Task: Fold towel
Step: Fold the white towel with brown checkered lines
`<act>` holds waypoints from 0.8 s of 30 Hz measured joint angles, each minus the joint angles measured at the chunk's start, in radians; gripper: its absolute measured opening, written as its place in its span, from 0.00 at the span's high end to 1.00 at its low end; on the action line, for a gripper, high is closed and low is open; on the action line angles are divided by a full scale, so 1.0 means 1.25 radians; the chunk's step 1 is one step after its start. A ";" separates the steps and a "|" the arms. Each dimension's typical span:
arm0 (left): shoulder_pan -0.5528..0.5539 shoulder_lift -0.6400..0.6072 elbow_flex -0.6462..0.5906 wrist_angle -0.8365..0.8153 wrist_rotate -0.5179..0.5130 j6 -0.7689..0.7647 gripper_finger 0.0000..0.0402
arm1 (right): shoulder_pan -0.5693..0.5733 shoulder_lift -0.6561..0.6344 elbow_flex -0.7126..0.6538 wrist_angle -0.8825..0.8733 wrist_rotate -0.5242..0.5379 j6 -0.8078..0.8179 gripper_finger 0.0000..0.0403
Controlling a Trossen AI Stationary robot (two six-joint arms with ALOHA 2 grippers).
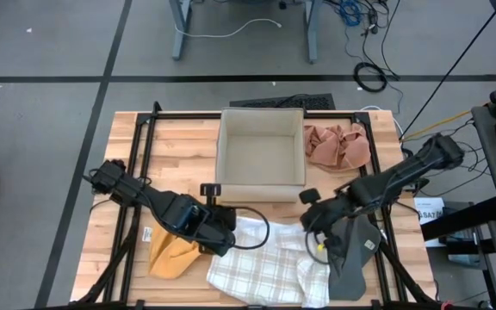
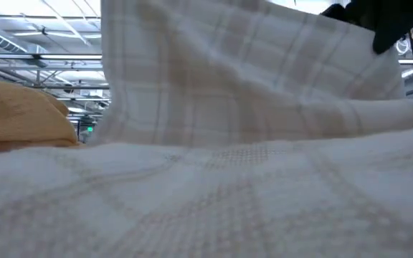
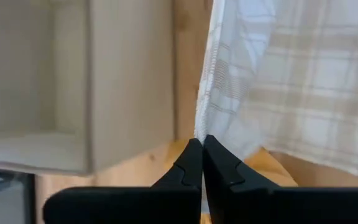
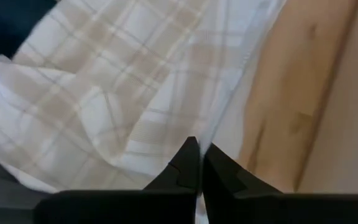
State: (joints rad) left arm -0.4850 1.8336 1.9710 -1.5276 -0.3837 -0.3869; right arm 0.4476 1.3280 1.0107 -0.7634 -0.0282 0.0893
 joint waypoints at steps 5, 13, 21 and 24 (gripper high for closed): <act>-0.020 -0.002 -0.030 -0.052 0.042 -0.028 1.00 | 0.008 0.096 -0.006 -0.033 -0.030 -0.018 0.96; -0.050 -0.003 -0.038 -0.042 0.042 -0.063 1.00 | 0.006 0.201 -0.006 -0.027 -0.024 -0.039 0.89; -0.063 -0.003 -0.038 -0.037 0.046 -0.087 1.00 | 0.003 0.173 -0.004 -0.045 0.067 -0.032 0.88; -0.061 -0.003 -0.038 -0.037 0.046 -0.089 1.00 | 0.003 0.173 -0.009 -0.034 0.079 -0.037 0.88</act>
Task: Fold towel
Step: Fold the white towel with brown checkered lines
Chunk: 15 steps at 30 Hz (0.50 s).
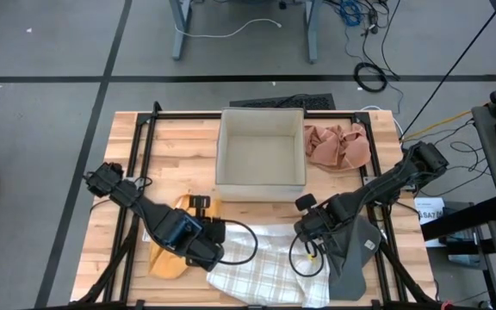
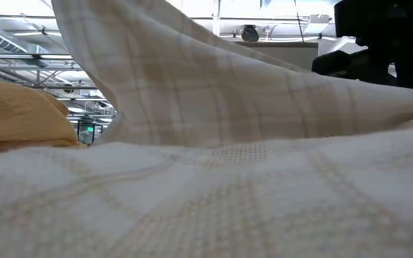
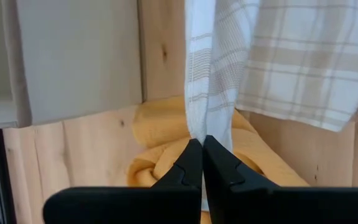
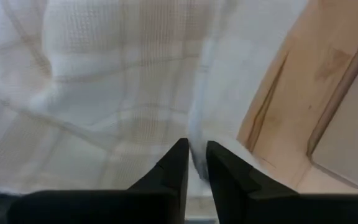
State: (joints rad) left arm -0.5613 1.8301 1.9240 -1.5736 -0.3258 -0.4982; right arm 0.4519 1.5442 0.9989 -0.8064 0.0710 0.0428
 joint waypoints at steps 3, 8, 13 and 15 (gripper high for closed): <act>0.000 0.000 0.000 0.001 -0.001 -0.001 1.00 | 0.000 0.000 -0.034 0.040 0.000 -0.003 0.88; 0.000 0.001 0.000 0.004 -0.003 0.001 1.00 | -0.001 0.000 -0.091 0.084 0.002 0.009 0.88; 0.003 0.001 0.000 0.003 -0.005 0.003 1.00 | -0.001 0.000 -0.107 0.086 0.007 0.018 0.95; 0.005 0.001 0.000 0.003 -0.008 0.004 1.00 | 0.000 -0.001 -0.107 0.086 0.007 0.014 0.99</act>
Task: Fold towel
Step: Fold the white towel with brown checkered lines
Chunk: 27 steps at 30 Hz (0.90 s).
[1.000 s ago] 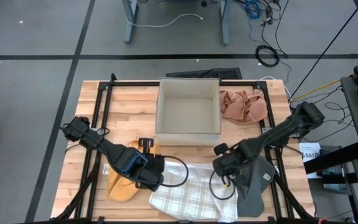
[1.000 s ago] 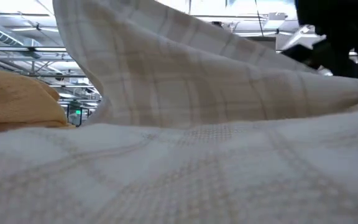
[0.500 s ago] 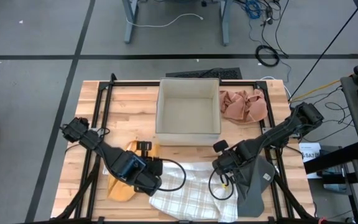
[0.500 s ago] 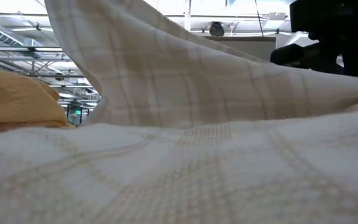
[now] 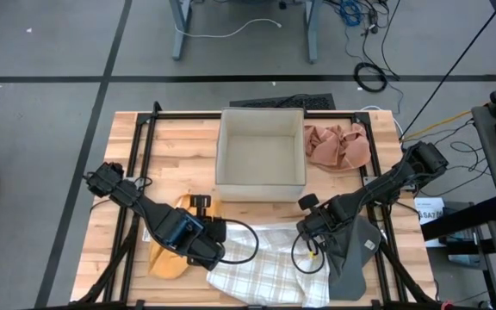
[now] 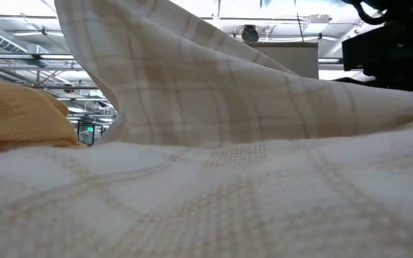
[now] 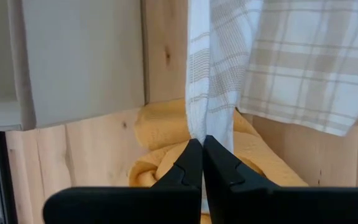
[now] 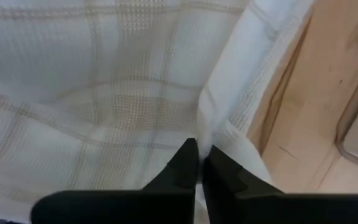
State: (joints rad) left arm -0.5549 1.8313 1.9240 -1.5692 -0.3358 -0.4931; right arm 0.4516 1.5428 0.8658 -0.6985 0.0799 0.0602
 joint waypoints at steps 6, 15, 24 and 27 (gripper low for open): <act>0.005 0.000 0.000 -0.002 -0.040 0.023 1.00 | 0.004 -0.022 0.009 -0.017 0.001 -0.003 1.00; 0.026 0.000 0.000 -0.002 -0.082 0.056 1.00 | 0.020 -0.212 0.043 -0.048 0.027 0.020 1.00; 0.043 0.001 0.000 -0.001 -0.290 0.124 1.00 | 0.052 -0.443 0.097 -0.119 0.062 0.062 1.00; 0.051 0.000 0.000 -0.002 -0.385 0.151 1.00 | 0.062 -0.513 0.132 -0.150 0.090 0.072 1.00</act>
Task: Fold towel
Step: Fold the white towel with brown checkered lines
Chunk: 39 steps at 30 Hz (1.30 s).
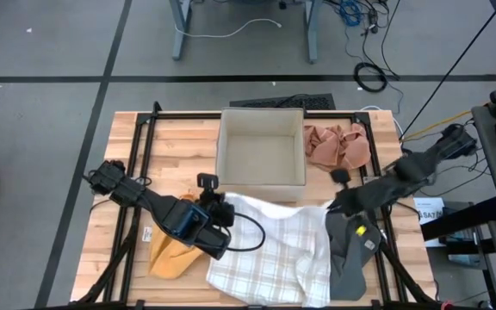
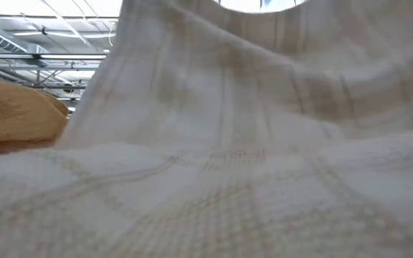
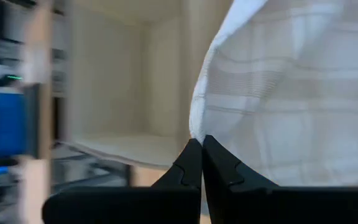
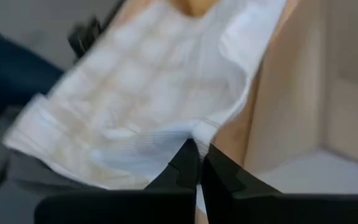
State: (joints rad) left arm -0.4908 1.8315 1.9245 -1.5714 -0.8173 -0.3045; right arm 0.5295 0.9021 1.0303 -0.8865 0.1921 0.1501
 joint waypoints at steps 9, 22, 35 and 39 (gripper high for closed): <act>0.026 -0.049 0.015 0.000 -0.273 0.023 1.00 | 0.027 -0.119 0.134 -0.016 0.050 -0.037 1.00; 0.026 -0.152 0.076 0.013 -0.029 0.038 1.00 | 0.028 -0.112 0.228 -0.132 0.035 -0.028 1.00; 0.036 -0.120 0.074 0.007 0.170 0.016 1.00 | 0.028 0.041 0.228 -0.302 0.029 0.090 1.00; 0.051 -0.120 0.056 0.016 0.198 0.005 1.00 | 0.028 0.081 0.228 -0.348 0.029 0.118 1.00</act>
State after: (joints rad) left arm -0.4274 1.6821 1.9941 -1.5519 -0.5696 -0.2984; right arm 0.5648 1.0037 1.3155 -1.3210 0.2290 0.2975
